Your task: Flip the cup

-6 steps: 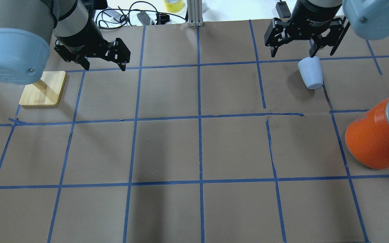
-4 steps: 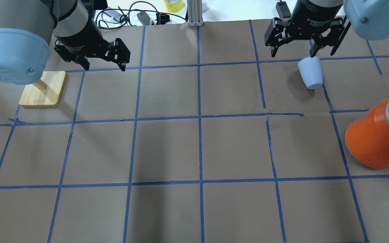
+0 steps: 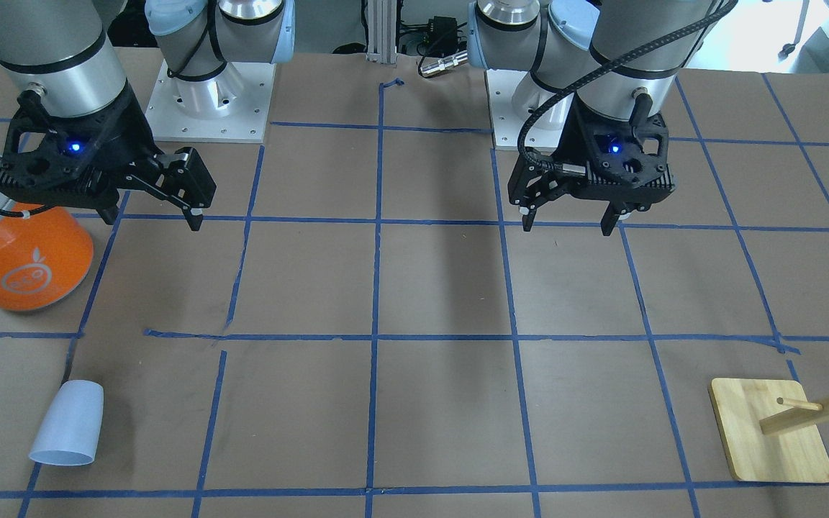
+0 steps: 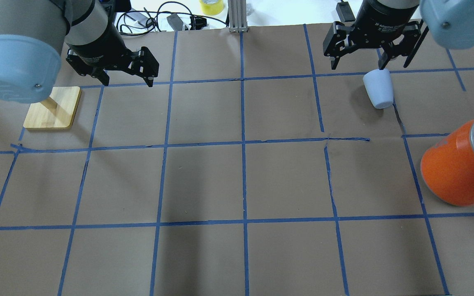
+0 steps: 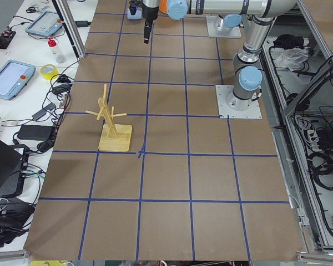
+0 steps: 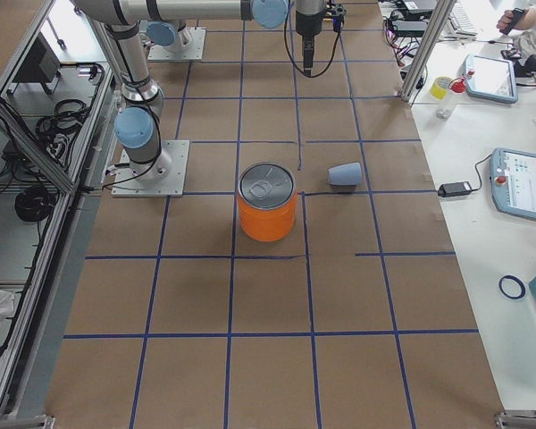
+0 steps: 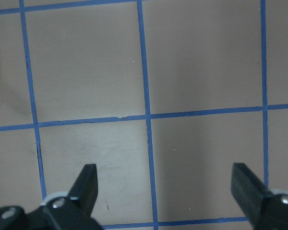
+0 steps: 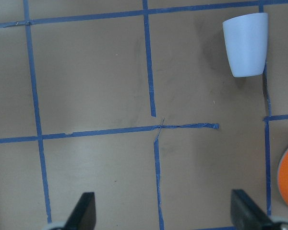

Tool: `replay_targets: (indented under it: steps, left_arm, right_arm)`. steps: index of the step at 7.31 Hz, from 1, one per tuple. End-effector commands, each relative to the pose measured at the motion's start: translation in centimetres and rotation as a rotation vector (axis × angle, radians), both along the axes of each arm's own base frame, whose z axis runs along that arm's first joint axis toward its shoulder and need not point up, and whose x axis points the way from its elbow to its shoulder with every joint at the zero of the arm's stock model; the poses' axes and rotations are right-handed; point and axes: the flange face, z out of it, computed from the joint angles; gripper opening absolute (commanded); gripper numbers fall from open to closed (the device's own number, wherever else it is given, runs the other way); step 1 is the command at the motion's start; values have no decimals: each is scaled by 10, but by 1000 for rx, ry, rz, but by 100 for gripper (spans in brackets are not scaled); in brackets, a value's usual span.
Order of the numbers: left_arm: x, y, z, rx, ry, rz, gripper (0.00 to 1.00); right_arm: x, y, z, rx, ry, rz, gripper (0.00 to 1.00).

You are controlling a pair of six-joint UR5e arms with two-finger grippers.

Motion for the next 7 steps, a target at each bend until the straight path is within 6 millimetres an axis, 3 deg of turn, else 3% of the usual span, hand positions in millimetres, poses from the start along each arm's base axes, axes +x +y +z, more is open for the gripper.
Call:
replay_targets:
  steps: [1,7]
  left_arm:
    - [0,0,0,0,-1,-1,100]
    - [0,1,1,-1,-2,-1,100]
  right_arm:
    - [0,2,-7,16,0,4,100]
    - [-1,1,-12,13,12,-3,100]
